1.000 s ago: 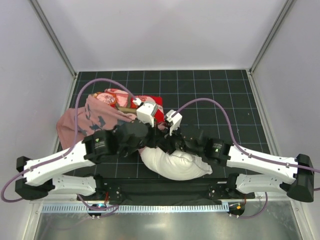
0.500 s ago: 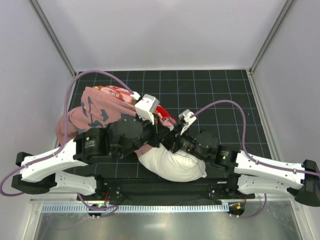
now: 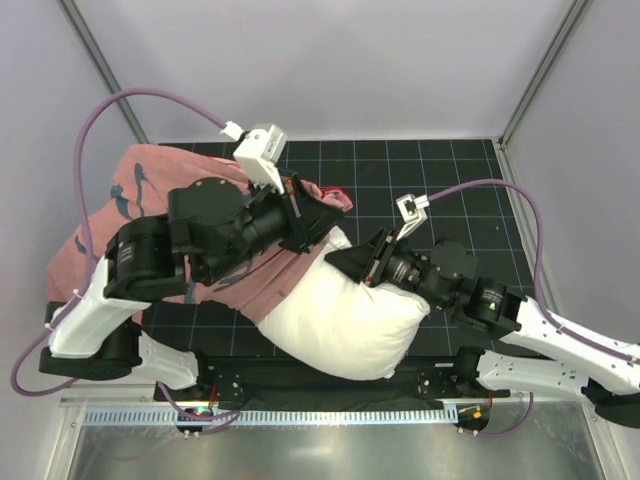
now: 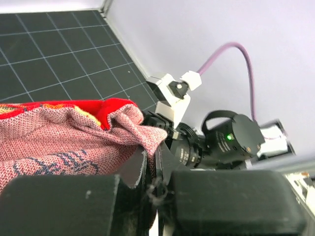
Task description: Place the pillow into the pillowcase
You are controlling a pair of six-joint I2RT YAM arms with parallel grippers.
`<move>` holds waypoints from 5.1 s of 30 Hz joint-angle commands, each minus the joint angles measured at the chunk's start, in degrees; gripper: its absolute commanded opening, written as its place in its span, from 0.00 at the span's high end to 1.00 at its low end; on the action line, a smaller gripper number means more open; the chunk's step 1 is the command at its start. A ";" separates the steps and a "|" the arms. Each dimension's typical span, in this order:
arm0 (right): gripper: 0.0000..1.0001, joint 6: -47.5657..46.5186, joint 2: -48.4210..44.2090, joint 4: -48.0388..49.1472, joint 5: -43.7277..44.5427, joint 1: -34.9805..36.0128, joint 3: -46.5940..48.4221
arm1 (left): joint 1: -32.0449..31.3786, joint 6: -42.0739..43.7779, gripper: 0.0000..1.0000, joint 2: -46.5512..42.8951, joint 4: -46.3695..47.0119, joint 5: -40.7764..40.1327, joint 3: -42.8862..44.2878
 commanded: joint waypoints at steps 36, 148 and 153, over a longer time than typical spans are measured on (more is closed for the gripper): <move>0.00 -7.59 -12.30 -37.22 -1.69 -29.57 -3.41 | 16.53 7.43 0.00 -11.92 3.77 5.44 -41.19; 0.66 2.34 -13.21 -29.36 -7.30 -9.97 -9.93 | 9.24 4.88 0.99 -2.54 -7.74 13.68 -17.32; 0.96 -1.87 -5.45 -23.32 -5.68 -9.88 5.25 | 9.24 6.37 0.99 3.78 -4.93 20.02 -11.35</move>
